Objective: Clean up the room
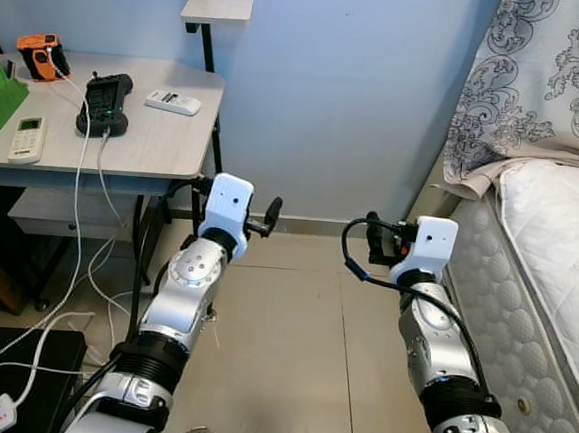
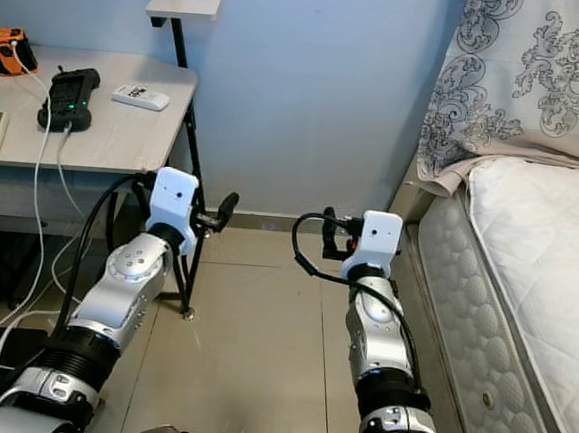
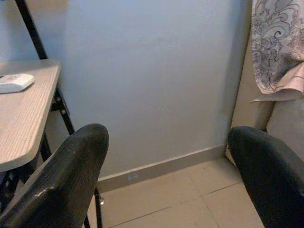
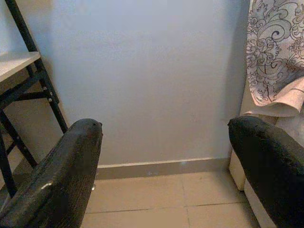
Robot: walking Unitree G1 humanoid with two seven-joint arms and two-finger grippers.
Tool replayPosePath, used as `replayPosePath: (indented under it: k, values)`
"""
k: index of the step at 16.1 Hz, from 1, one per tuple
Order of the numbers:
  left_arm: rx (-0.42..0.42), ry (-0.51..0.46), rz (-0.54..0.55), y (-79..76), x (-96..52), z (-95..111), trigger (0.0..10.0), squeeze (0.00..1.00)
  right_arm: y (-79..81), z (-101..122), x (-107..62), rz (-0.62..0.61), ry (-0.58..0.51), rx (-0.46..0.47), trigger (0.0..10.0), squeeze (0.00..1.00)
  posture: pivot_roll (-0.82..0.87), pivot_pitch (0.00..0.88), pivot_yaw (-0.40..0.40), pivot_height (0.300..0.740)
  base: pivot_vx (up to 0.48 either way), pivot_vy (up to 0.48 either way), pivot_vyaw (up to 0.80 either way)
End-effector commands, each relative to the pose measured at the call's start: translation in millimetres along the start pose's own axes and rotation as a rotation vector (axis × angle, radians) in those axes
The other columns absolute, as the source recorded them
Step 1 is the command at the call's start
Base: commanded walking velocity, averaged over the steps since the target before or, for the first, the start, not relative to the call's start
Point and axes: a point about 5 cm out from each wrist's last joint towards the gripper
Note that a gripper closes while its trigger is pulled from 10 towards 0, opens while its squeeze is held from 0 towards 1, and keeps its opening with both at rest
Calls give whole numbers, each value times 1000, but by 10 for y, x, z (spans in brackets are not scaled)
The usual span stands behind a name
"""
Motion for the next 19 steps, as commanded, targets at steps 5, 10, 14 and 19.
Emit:
replayPosePath:
  k: [5, 10, 14, 19]
  values:
    - [-37, -8, -12, -19, -7, 6, 10000, 1000, -57, 86, 47, -13, -35, -3, 10000, 1000, -1, 0, 13, 740, 0, 0, 0]
    - [14, -14, -29, -31, -1, 28, 10000, 1000, -74, 66, 26, -39, -32, 7, 10000, 1000, -3, 0, 17, 740, 0, 0, 0]
    - [16, -1, -20, -29, -2, 12, 10000, 0, -74, 50, 23, -53, -19, -2, 10000, 1000, -3, 1, 22, 740, 0, 0, 0]
    - [17, 2, -8, -16, -11, 4, 10000, 0, -105, 73, 38, -56, -27, -20, 10000, 0, -1, 7, 19, 740, 0, 0, 0]
Point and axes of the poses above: a point about 5 cm out from each wrist's last joint towards the gripper, its own x axis pointing out of the wrist towards the gripper, its own z axis along the axis of the wrist's last joint, y = z × x, and after that the axes turned 15 degrees about -x, right-handed
